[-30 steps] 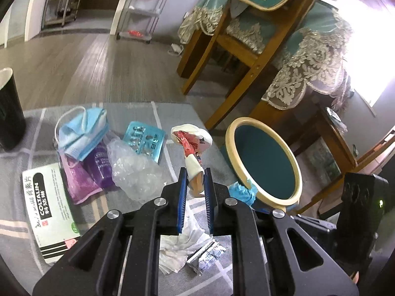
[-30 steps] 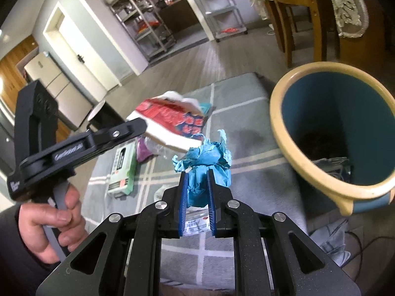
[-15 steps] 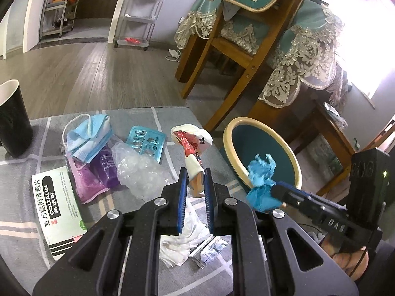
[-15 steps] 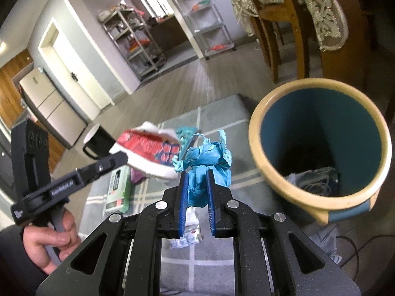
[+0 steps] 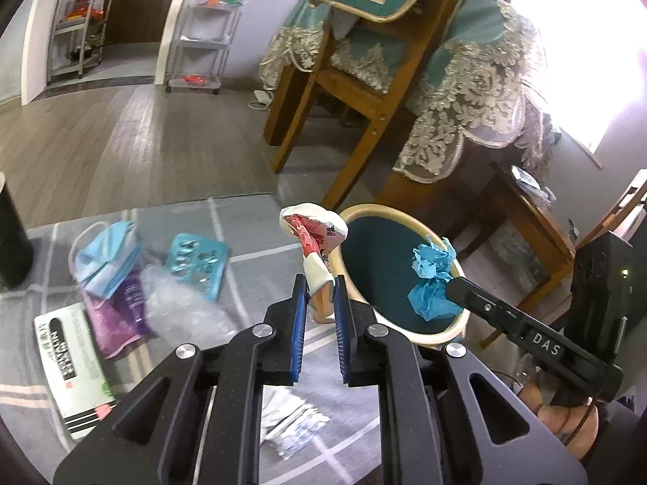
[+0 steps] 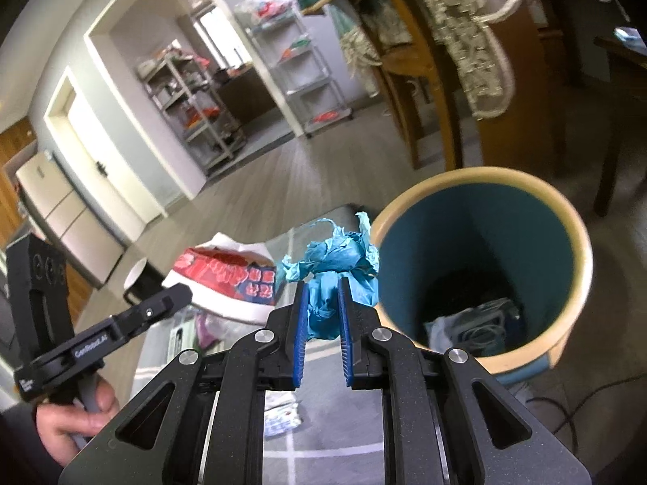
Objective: Collect trash
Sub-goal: 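Carry both items over the teal bin and open both grippers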
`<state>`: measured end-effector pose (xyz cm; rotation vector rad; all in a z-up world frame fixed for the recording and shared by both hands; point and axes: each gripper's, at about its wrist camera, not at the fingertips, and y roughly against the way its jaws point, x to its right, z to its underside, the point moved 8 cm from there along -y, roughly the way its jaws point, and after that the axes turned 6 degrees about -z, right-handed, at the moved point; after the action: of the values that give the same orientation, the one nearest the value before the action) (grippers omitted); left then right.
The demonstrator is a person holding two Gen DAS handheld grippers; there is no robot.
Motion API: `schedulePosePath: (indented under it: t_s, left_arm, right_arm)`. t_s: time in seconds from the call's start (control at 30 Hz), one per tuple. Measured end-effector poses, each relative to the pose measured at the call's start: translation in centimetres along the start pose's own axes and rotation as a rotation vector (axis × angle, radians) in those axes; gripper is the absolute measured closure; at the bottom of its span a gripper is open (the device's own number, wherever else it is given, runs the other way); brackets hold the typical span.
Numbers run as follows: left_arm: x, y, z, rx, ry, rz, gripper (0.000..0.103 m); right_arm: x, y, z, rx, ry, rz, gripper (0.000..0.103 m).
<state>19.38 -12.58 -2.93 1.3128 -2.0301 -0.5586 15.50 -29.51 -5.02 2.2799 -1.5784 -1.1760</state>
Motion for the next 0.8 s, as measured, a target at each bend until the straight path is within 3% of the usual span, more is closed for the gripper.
schedulePosePath:
  t_s: [0.37, 0.8]
  left_arm:
    - [6.3, -3.2, -1.4, -0.011, -0.067, 0.066, 0.091]
    - [11.0, -9.5, 0.2, -0.107, -0.201, 0.053, 0.091]
  right_arm:
    - [3.6, 2.1, -1.8, 0.075, -0.093, 0.067, 0.087]
    - [7.5, 1.1, -0.8, 0.054, -0.193, 0.149, 0.087]
